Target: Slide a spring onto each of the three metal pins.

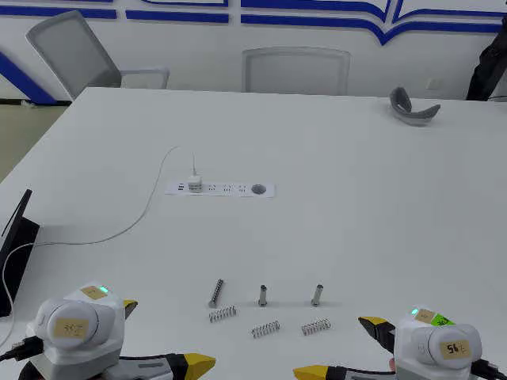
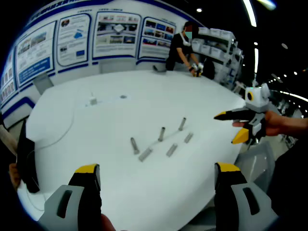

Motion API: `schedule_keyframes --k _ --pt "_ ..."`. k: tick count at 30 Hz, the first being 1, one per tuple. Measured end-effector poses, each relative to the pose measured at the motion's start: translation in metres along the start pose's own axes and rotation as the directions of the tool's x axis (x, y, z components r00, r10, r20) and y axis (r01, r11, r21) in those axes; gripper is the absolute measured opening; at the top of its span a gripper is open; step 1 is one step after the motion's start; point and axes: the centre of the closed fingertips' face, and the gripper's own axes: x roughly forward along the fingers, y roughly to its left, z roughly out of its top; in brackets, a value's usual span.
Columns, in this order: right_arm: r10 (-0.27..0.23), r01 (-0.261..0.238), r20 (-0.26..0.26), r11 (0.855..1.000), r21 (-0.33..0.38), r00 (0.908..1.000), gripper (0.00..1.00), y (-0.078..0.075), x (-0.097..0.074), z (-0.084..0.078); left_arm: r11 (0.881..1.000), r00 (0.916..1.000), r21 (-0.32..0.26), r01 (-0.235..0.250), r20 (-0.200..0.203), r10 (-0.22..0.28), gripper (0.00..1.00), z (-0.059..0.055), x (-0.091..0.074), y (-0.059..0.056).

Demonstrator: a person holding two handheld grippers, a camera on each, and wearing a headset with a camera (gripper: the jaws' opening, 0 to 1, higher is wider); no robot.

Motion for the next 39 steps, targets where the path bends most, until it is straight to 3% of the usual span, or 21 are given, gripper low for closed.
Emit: schedule_keyframes --k 27,39 --pt "0.002 -0.002 -0.035 1.0 -0.014 0.9994 0.95 0.001 -0.005 -0.009 0.999 0.9993 -0.009 0.031 -0.02 -0.031 0.96 0.0 0.012 -0.001" --pt "-0.01 0.01 -0.046 1.0 0.003 0.9989 0.95 0.002 -0.011 -0.019 0.999 0.9988 -0.029 0.046 -0.016 -0.046 0.92 0.007 0.029 0.01"
